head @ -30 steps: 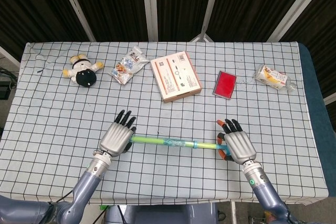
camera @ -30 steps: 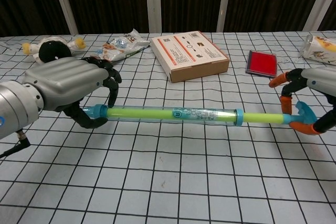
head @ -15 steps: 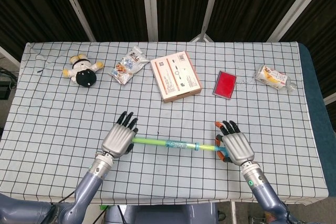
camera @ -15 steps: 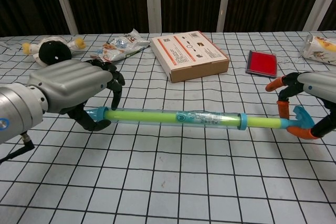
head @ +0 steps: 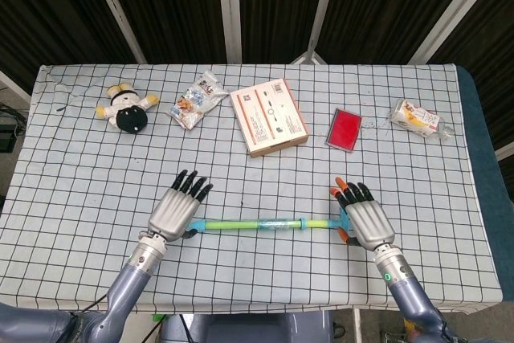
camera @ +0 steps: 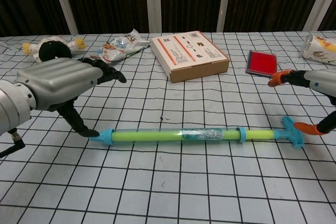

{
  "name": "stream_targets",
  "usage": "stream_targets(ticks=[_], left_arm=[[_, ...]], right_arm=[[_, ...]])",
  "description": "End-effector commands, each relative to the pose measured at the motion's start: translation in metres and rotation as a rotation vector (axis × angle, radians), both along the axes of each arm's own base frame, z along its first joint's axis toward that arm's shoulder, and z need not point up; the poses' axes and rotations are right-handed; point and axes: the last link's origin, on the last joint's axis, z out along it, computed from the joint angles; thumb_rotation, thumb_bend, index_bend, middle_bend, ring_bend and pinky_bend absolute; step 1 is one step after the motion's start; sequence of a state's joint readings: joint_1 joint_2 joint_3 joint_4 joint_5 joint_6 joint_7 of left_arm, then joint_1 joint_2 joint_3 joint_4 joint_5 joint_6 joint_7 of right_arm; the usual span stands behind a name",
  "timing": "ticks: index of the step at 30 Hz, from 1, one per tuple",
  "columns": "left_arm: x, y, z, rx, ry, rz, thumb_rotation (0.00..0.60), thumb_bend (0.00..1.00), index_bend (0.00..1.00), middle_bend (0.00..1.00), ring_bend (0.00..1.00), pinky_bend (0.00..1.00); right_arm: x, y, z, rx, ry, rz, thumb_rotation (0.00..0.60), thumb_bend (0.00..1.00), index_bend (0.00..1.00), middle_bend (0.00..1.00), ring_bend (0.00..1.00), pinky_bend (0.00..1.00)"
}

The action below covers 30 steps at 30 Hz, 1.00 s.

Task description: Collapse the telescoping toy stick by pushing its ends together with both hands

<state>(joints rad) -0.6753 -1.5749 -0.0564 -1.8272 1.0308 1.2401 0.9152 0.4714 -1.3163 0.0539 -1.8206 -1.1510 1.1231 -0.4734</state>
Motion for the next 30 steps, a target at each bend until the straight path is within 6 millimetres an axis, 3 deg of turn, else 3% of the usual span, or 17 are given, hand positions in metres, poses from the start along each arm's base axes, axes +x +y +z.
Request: stream_targets(ticks=[1, 9, 15, 23, 30], left_arm=[[-0.005, -0.003, 0.007, 0.003, -0.021, 0.018, 0.600, 0.17, 0.14, 0.07, 0.00, 0.00], [-0.029, -0.019, 0.048, 0.045, -0.108, 0.039, 0.600, 0.17, 0.12, 0.04, 0.00, 0.00], [-0.066, -0.039, 0.092, 0.158, -0.122, 0.064, 0.600, 0.17, 0.10, 0.00, 0.00, 0.00], [-0.133, -0.099, 0.145, 0.230, -0.220, 0.144, 0.600, 0.16, 0.04, 0.00, 0.00, 0.00], [-0.169, -0.124, 0.176, 0.332, -0.236, 0.130, 0.600, 0.16, 0.01, 0.00, 0.00, 0.00]], right_arm=[[-0.001, -0.001, 0.003, -0.008, 0.004, -0.009, 0.600, 0.45, 0.00, 0.00, 0.00, 0.00], [-0.010, 0.004, 0.021, -0.056, 0.025, -0.027, 0.600, 0.45, 0.00, 0.00, 0.00, 0.00], [-0.030, 0.018, 0.054, -0.200, 0.136, 0.054, 0.600, 0.45, 0.00, 0.00, 0.00, 0.00], [-0.070, 0.069, 0.099, -0.366, 0.110, 0.116, 0.600, 0.45, 0.00, 0.00, 0.00, 0.00], [-0.102, 0.099, 0.127, -0.424, 0.125, 0.054, 0.600, 0.45, 0.00, 0.00, 0.00, 0.00]])
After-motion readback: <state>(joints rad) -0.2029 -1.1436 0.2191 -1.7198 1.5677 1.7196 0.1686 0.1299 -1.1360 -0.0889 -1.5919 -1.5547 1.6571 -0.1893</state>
